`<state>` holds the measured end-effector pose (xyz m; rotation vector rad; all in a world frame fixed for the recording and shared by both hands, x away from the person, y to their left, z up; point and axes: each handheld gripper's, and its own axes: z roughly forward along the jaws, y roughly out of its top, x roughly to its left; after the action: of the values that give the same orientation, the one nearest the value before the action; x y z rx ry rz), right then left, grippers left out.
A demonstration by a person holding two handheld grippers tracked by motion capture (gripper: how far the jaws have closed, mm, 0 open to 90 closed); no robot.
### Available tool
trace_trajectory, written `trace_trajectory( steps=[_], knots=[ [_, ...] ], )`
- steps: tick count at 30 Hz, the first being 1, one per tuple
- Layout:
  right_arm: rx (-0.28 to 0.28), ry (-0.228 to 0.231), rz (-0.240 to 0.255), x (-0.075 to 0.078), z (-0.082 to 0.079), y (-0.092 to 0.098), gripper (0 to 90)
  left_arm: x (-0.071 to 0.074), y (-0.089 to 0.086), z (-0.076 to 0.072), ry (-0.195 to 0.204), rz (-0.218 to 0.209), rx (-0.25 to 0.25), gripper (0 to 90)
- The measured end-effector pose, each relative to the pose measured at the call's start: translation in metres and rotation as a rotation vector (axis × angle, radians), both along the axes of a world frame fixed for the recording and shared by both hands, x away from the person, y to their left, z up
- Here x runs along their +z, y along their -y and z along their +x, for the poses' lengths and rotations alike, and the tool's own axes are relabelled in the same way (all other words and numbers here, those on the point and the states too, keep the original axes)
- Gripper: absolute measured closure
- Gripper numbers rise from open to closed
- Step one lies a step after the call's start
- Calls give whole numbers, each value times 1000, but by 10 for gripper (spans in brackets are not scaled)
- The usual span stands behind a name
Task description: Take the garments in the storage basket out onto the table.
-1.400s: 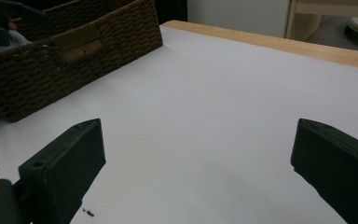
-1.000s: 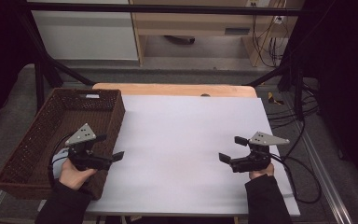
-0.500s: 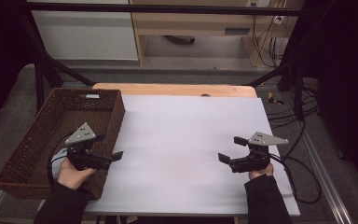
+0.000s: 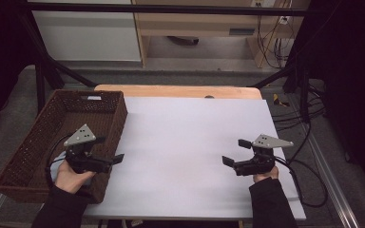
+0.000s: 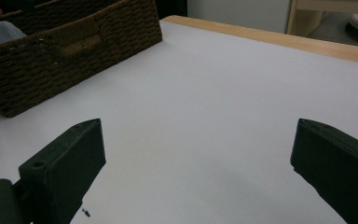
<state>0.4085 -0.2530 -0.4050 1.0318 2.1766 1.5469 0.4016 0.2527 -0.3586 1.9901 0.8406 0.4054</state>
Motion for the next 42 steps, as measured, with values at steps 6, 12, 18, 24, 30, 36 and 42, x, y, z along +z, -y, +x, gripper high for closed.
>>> trace_trajectory(
  steps=[6, 12, 18, 24, 30, 36, 42],
  knots=[
    [0, 3, -3, 0, 0, 0, 33, 3, -2, -1, -6, 7, 2, 29],
    [-1, 2, -1, 0, 0, 0, 33, 6, -4, -3, -9, 11, 7, 29],
    [-3, 2, -2, -1, 0, 1, 33, 9, -8, -4, -14, 17, 10, 29],
    [-3, 3, -5, -1, 0, 0, 33, 12, -12, -5, -17, 20, 19, 29],
    [-3, -1, -7, -1, 1, 0, 33, 15, -17, -7, -23, 24, 27, 29],
    [-4, -3, -5, -2, 0, 1, 33, 20, -23, -9, -23, 19, 38, 29],
    [-2, -2, -1, -2, 1, 2, 34, 22, -30, -11, -32, 20, 50, 28]
  ],
)
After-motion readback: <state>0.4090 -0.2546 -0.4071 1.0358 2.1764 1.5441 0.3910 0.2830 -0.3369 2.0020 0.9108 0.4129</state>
